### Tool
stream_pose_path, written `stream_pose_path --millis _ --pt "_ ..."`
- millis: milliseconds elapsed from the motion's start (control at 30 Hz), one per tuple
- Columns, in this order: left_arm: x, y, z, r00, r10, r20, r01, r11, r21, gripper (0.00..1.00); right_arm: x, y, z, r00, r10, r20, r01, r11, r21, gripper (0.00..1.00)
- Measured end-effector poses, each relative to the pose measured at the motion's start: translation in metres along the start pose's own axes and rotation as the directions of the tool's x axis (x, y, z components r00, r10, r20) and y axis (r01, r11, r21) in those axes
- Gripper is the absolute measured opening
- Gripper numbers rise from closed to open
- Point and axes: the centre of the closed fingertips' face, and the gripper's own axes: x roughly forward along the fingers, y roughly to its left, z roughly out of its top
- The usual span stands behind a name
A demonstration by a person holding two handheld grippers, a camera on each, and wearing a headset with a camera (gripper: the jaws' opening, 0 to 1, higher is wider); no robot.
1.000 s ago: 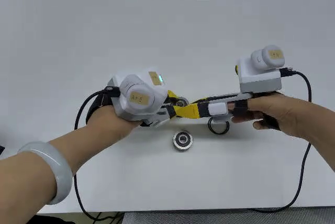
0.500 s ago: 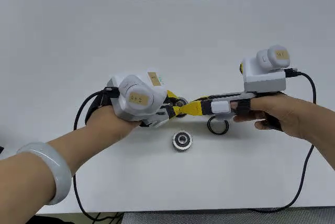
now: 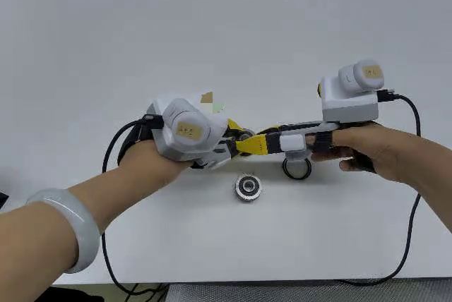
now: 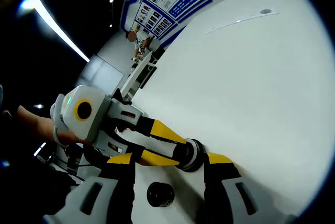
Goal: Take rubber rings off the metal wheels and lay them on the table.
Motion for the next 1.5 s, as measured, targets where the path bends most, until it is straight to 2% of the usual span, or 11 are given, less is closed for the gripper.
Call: stream_pose_path --millis 300,700,1067,1500 --pt "0.0 0.0 0.0 1.0 -0.003 0.0 0.003 1.0 0.004 0.13 -0.007 0.006 -0.004 0.9996 0.027 -0.008 -0.027 1.0 0.017 0.53" --pt "0.0 0.0 0.0 1.0 -0.002 0.002 0.002 1.0 0.001 0.13 -0.014 0.003 -0.001 0.9998 0.014 0.016 -0.014 1.0 0.019 0.44" --pt "0.0 0.0 0.0 1.0 -0.001 0.004 0.001 1.0 -0.001 0.13 -0.012 -0.013 -0.002 0.9986 -0.052 0.008 0.052 0.998 0.042 0.24" --pt "0.0 0.0 0.0 1.0 0.0 0.005 0.0 1.0 -0.001 0.13 -0.011 -0.021 -0.003 0.996 -0.089 0.0 0.089 0.995 0.054 0.15"
